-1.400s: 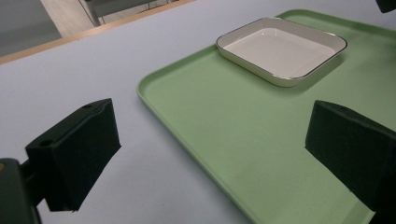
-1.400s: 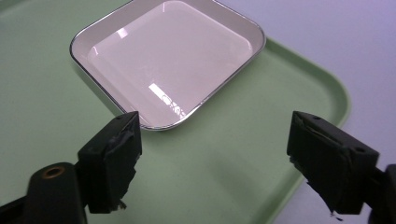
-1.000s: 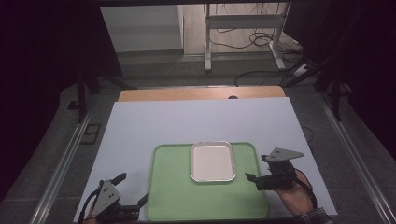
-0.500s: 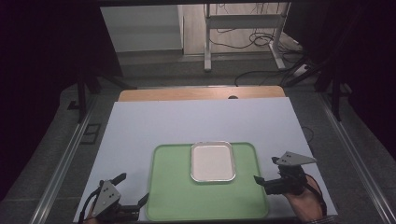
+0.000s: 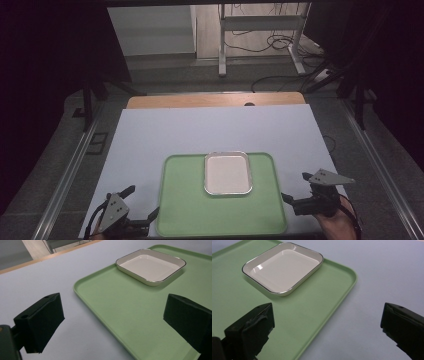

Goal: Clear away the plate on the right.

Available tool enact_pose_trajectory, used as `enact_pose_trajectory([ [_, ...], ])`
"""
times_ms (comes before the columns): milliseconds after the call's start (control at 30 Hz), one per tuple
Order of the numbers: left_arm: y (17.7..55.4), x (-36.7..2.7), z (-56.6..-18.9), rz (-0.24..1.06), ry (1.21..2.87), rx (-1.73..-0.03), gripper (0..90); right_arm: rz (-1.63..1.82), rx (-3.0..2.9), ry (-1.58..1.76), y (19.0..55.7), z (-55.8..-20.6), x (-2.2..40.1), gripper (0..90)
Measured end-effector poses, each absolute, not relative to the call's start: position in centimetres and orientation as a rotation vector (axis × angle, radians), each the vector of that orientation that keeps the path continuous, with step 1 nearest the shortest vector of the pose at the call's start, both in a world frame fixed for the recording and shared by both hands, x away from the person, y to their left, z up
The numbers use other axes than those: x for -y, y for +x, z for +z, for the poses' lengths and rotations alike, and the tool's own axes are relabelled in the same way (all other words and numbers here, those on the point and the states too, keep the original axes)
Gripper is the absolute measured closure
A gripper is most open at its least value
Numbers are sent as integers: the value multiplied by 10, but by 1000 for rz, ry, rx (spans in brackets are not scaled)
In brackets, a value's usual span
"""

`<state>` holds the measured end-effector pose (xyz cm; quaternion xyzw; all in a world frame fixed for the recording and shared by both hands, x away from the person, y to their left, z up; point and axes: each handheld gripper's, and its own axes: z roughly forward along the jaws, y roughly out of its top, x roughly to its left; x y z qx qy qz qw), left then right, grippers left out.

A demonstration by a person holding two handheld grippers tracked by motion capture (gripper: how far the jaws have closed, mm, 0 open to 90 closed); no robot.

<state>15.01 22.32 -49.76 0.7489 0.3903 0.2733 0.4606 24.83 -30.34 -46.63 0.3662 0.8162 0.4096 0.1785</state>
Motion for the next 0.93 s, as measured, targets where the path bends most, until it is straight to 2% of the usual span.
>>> enact_pose_trajectory([
  [600, 150, -223, -498, 673, 1843, -961, 27, 1144, -2288, 1099, 237, -476, 326, 0],
  [933, 151, -223, -498, 672, 1848, -960, 27, 1072, -2310, 1089, 236, -482, 325, 0],
])
